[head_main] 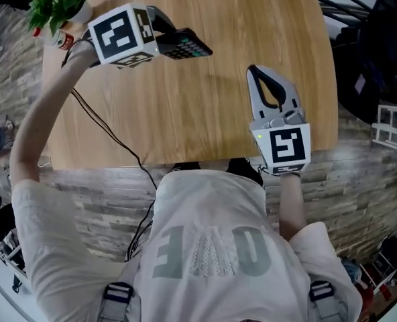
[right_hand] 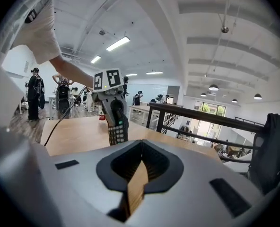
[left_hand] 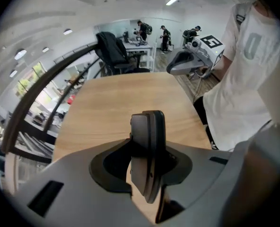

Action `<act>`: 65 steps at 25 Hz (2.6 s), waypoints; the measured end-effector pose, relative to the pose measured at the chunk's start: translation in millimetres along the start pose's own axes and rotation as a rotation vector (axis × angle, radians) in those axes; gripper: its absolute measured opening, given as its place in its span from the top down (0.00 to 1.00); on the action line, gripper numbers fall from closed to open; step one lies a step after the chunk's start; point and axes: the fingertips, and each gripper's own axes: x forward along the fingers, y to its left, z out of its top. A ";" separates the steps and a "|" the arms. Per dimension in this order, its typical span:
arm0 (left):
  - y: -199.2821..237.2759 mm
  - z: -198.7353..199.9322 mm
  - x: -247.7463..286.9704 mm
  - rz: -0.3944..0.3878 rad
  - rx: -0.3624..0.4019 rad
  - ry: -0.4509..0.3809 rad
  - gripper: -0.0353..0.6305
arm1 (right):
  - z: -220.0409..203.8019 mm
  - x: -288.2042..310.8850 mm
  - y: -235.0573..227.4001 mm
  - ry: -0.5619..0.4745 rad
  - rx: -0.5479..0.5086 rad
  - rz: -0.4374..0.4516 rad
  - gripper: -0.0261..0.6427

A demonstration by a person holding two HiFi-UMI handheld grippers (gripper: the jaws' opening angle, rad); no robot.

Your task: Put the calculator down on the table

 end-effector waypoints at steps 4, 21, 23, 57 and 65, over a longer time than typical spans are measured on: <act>-35.2 -18.5 38.1 -0.363 -0.018 0.105 0.77 | -23.7 2.2 9.8 0.045 0.071 0.044 0.93; -34.0 -18.5 143.5 -0.848 -0.116 0.233 0.77 | -73.4 29.5 14.7 0.138 0.188 0.128 0.93; -31.6 -19.5 149.7 -0.858 -0.141 0.236 0.77 | -77.6 29.8 16.3 0.143 0.194 0.140 0.93; 17.3 -27.7 169.0 -0.139 -0.030 0.128 0.46 | -55.3 8.9 59.2 0.107 0.094 0.239 0.93; 21.1 -28.4 159.0 0.062 -0.084 0.039 0.44 | -33.4 -0.2 57.1 0.073 0.061 0.227 0.93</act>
